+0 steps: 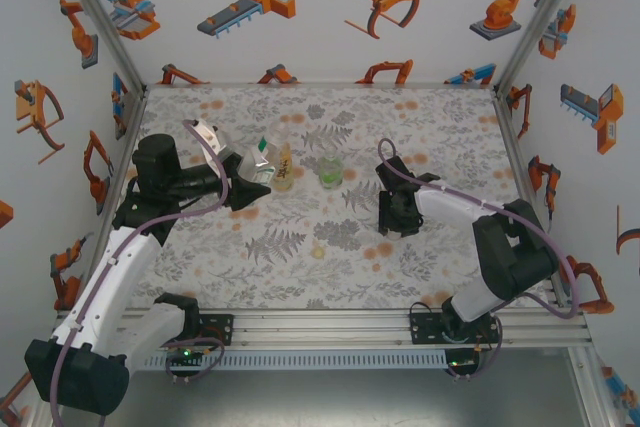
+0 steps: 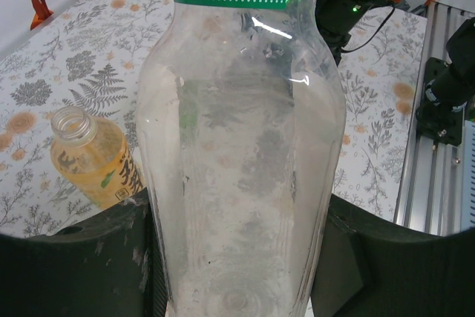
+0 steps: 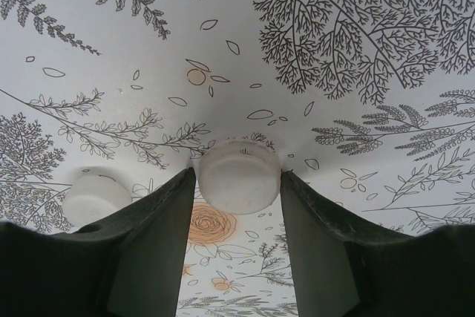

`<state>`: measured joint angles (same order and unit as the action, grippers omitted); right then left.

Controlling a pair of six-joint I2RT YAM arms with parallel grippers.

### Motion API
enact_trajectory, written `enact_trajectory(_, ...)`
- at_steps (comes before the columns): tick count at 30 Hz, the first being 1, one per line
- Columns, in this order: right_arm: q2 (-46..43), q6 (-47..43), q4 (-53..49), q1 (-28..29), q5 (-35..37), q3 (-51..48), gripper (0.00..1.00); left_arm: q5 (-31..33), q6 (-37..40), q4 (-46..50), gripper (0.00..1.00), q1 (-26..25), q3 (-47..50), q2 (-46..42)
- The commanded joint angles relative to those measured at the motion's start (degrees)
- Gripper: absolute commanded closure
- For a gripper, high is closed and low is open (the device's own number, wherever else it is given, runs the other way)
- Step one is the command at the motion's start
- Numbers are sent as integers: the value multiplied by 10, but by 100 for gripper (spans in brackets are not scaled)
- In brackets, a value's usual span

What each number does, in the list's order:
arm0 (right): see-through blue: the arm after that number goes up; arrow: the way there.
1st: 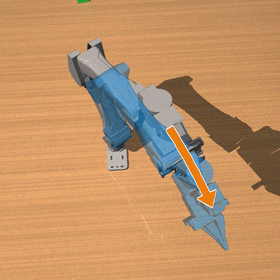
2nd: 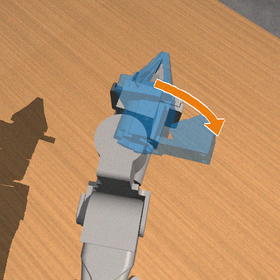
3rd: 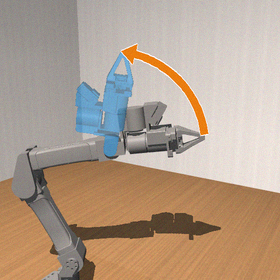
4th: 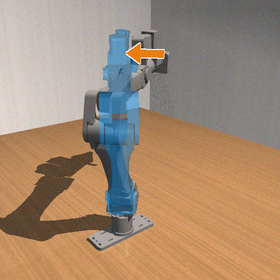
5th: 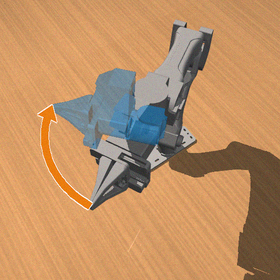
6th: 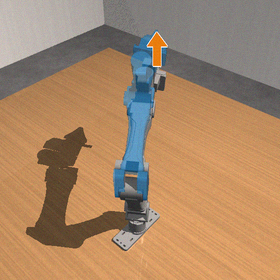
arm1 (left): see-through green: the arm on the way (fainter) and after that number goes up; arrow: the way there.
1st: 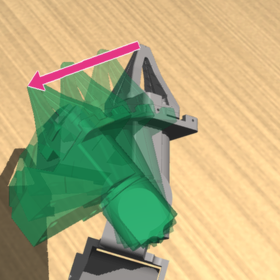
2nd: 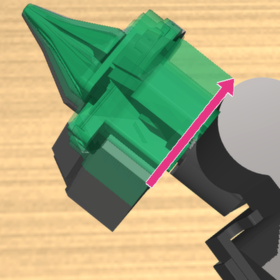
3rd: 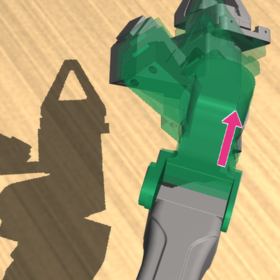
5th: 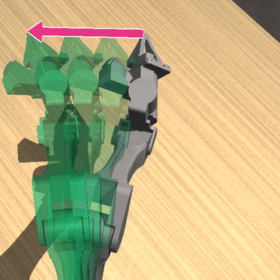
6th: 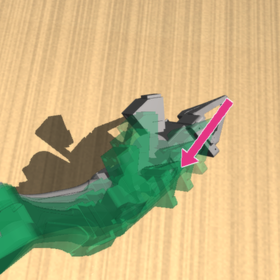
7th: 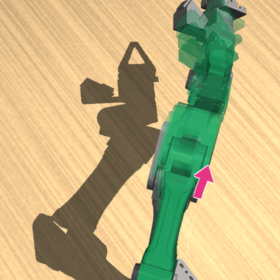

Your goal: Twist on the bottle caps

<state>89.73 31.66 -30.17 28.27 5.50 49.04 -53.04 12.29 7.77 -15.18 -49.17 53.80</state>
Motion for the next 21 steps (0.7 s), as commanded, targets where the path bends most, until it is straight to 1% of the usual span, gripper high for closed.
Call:
enact_trajectory(1, 24, -4, -3, 2, 17, -7, 52, -19, 1, -8, 100, 1, -21, -4)
enact_trajectory(11, 16, -7, -13, 2, 18, 1, 59, -19, 7, 3, 100, -10, -25, 3)
enact_trajectory(15, -7, -14, -23, 2, 20, 8, 62, -8, 36, 39, 100, -32, -36, 12)
enact_trajectory(21, -71, -42, -50, 2, 11, 35, 67, 35, 84, 97, 100, -74, -48, 22)
